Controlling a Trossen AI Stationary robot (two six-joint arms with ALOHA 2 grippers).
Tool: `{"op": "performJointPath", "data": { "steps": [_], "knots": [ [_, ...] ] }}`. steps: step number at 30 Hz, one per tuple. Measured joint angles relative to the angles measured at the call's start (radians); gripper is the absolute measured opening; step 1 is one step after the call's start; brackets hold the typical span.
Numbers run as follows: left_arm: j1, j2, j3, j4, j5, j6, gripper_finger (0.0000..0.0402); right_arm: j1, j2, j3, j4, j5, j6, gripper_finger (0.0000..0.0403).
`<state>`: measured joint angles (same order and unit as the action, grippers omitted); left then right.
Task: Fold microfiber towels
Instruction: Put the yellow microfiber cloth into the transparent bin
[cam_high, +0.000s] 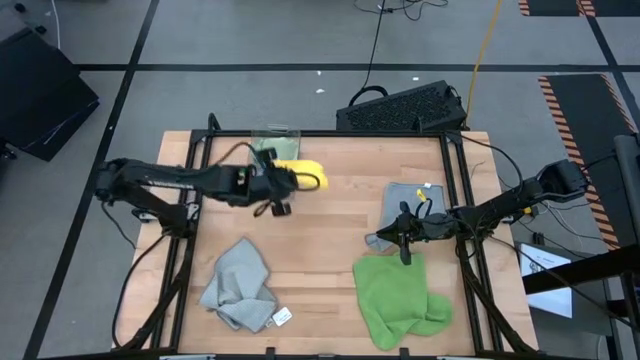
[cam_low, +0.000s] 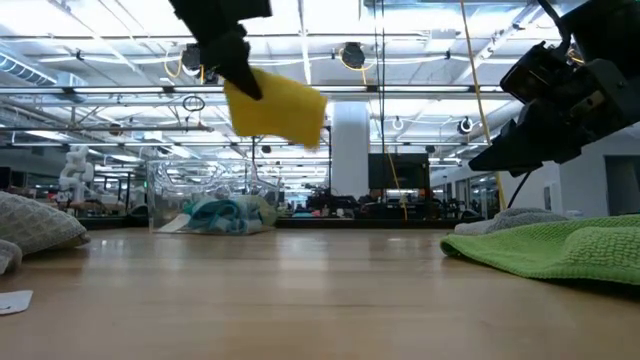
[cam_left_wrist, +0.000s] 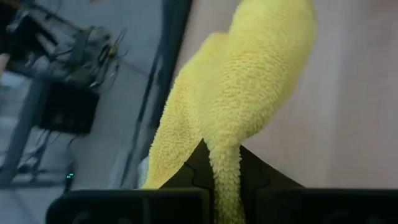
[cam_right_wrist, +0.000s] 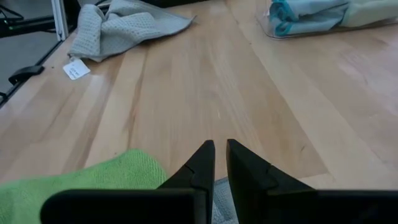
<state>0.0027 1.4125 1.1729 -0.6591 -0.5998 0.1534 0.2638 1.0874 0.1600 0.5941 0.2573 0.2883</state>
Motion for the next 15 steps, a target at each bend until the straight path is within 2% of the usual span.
{"op": "performJointPath", "data": {
  "steps": [4, 8, 15],
  "knots": [
    [0.069, -0.054, -0.049, -0.07, -0.031, -0.007, 0.0019, 0.0, 0.0, 0.0, 0.0, 0.0, -0.025, 0.0036],
    [0.112, -0.103, -0.145, -0.063, -0.039, -0.025, 0.002, 0.0, 0.0, 0.0, 0.001, 0.0, -0.047, 0.0036],
    [0.146, -0.189, -0.394, 0.123, -0.039, 0.011, 0.002, 0.0, 0.0, 0.0, 0.0, 0.0, -0.051, 0.0036]
  ]
}}
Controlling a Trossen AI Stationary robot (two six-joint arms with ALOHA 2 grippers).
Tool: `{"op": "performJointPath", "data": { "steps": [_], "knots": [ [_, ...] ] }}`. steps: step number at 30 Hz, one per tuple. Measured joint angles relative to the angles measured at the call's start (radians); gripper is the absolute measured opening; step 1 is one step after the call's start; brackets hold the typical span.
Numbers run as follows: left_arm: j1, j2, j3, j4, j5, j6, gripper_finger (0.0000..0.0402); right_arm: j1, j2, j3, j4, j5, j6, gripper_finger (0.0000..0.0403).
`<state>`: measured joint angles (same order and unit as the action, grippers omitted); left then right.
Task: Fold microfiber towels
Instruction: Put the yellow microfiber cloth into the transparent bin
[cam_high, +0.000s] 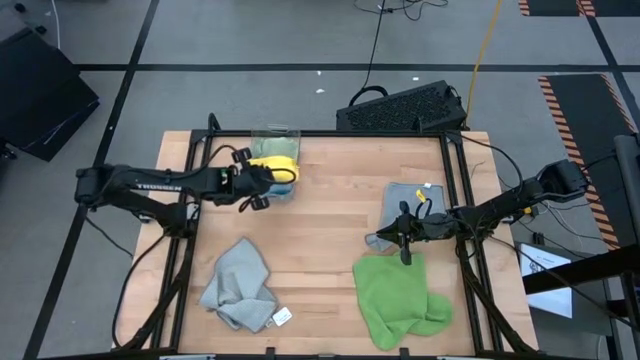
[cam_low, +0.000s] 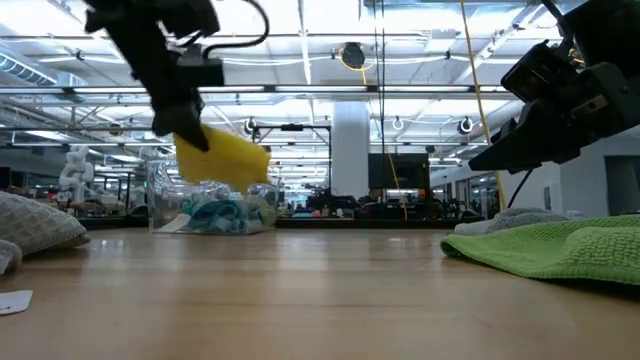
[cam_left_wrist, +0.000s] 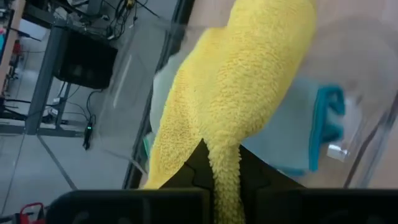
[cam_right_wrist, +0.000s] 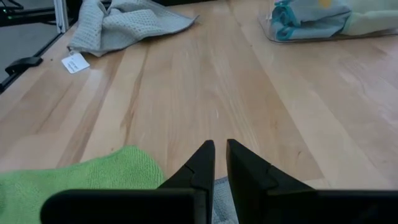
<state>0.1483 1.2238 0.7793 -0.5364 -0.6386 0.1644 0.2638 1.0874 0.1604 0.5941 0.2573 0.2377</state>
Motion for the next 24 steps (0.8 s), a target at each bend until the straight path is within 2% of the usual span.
{"op": "performJointPath", "data": {
  "steps": [5, 8, 16, 24],
  "knots": [
    [0.003, -0.025, -0.14, 0.14, 0.007, 0.072, 0.0023, 0.0, 0.0, 0.0, 0.002, 0.0, 0.009, 0.0036],
    [0.009, -0.024, -0.183, 0.177, 0.025, 0.112, 0.0024, 0.0, 0.0, 0.0, 0.007, -0.001, 0.011, 0.0036],
    [0.043, -0.037, -0.195, 0.2, 0.141, 0.096, 0.0061, 0.0, 0.0, 0.001, 0.008, 0.0, 0.012, 0.0036],
    [0.077, -0.054, -0.178, 0.173, 0.159, 0.095, 0.0124, 0.0, 0.0, 0.001, 0.008, 0.0, 0.012, 0.0036]
  ]
}}
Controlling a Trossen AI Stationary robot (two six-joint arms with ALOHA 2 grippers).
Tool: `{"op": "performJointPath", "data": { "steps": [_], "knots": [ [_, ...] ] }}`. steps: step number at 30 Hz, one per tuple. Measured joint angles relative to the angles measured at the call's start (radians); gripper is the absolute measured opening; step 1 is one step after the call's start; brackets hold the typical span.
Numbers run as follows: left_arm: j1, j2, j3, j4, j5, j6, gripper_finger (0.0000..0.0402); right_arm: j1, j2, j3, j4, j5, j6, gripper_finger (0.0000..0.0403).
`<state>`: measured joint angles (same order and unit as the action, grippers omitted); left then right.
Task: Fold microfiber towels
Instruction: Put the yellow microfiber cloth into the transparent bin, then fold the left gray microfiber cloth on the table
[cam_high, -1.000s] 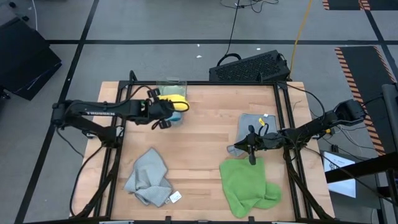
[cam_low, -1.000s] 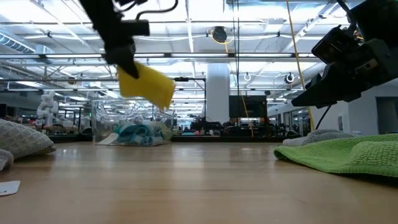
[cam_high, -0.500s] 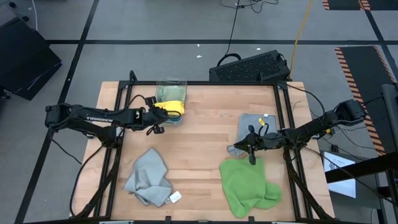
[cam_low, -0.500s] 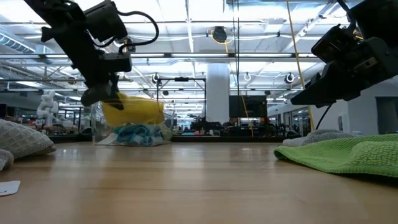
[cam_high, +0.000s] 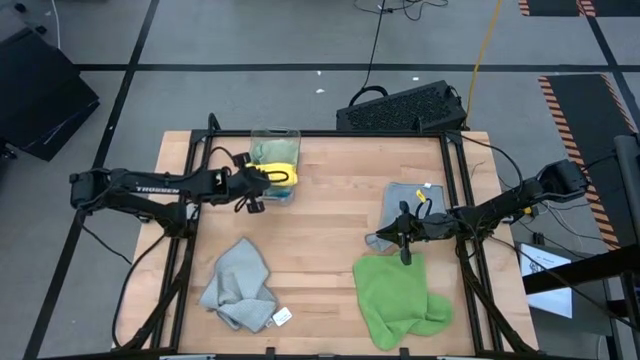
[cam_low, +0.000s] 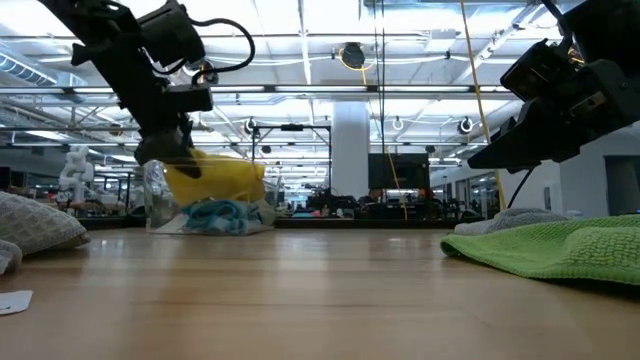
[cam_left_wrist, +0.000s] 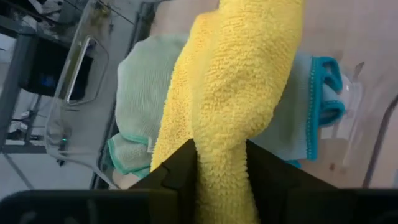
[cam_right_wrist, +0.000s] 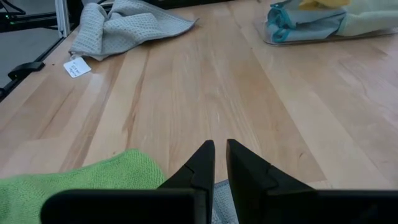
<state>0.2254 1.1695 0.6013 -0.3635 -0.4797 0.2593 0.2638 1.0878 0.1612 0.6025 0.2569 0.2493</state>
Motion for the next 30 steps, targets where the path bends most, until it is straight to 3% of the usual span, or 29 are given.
{"op": "performJointPath", "data": {
  "steps": [5, 14, 20, 23, 30],
  "knots": [
    [0.047, -0.003, 0.064, -0.087, 0.156, -0.014, 0.0145, 0.0, 0.0, 0.0, 0.005, 0.0, -0.001, 0.0036],
    [0.121, -0.009, 0.127, -0.183, 0.31, -0.086, 0.0147, 0.0, 0.0, 0.0, 0.007, 0.0, -0.017, 0.0036],
    [0.164, -0.009, 0.194, -0.23, 0.468, -0.138, 0.0147, 0.0, 0.0, 0.0, 0.007, 0.0, -0.026, 0.0036],
    [0.186, -0.009, 0.225, -0.264, 0.491, -0.151, 0.0147, 0.0, 0.0, 0.0, 0.007, 0.0, -0.026, 0.0036],
    [0.189, 0.008, 0.227, -0.047, 0.507, -0.267, 0.0147, 0.0, 0.0, 0.0, 0.007, 0.001, -0.034, 0.0036]
  ]
}}
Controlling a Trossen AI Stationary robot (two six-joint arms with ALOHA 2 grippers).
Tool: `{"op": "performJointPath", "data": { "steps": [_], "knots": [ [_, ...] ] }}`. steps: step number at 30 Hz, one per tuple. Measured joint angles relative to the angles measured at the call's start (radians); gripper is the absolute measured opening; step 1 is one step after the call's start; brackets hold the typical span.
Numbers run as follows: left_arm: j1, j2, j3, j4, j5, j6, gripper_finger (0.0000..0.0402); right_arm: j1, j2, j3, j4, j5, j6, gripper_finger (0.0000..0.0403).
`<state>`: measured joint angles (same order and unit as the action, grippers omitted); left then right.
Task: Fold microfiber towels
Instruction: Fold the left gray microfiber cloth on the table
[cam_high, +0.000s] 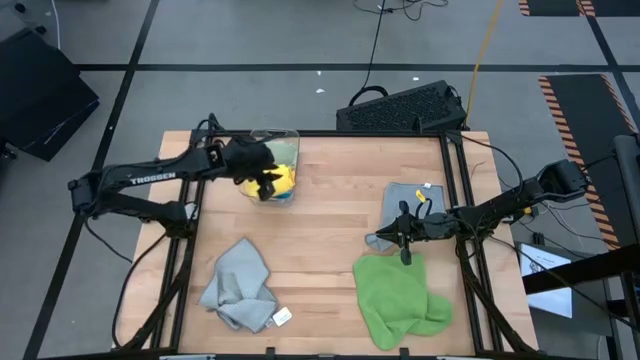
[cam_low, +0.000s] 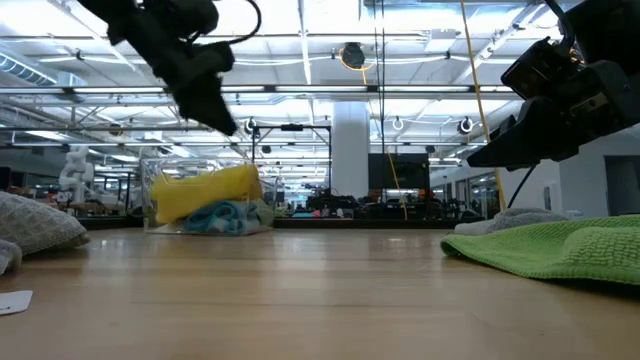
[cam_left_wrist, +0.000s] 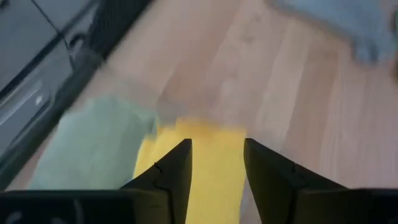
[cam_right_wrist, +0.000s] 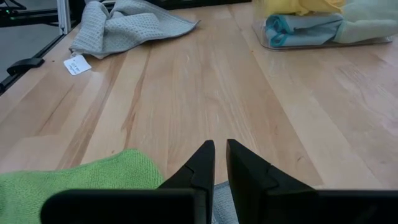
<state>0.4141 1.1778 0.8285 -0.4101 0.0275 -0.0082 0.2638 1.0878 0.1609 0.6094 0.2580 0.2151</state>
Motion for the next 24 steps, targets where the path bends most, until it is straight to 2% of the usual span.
{"op": "performJointPath", "data": {
  "steps": [3, 10, 15, 20, 24],
  "knots": [
    [-0.005, 0.052, -0.033, 0.087, 0.002, -0.037, 0.0147, 0.0, 0.0, 0.0, 0.003, 0.0, 0.0, 0.0036],
    [-0.003, 0.246, -0.042, 0.134, 0.007, -0.027, 0.0147, 0.0, 0.0, 0.0, 0.004, 0.001, 0.006, 0.0036],
    [0.032, 0.366, -0.042, 0.15, 0.072, -0.017, 0.0147, 0.0, 0.0, 0.0, 0.003, 0.002, 0.008, 0.0036],
    [0.056, 0.385, -0.041, 0.157, 0.118, 0.003, 0.0147, 0.0, 0.0, 0.0, 0.003, 0.002, 0.008, 0.0036],
    [0.066, 0.322, -0.037, 0.129, 0.116, 0.007, 0.0147, 0.0, 0.0, 0.0, -0.001, 0.002, 0.008, 0.0036]
  ]
}}
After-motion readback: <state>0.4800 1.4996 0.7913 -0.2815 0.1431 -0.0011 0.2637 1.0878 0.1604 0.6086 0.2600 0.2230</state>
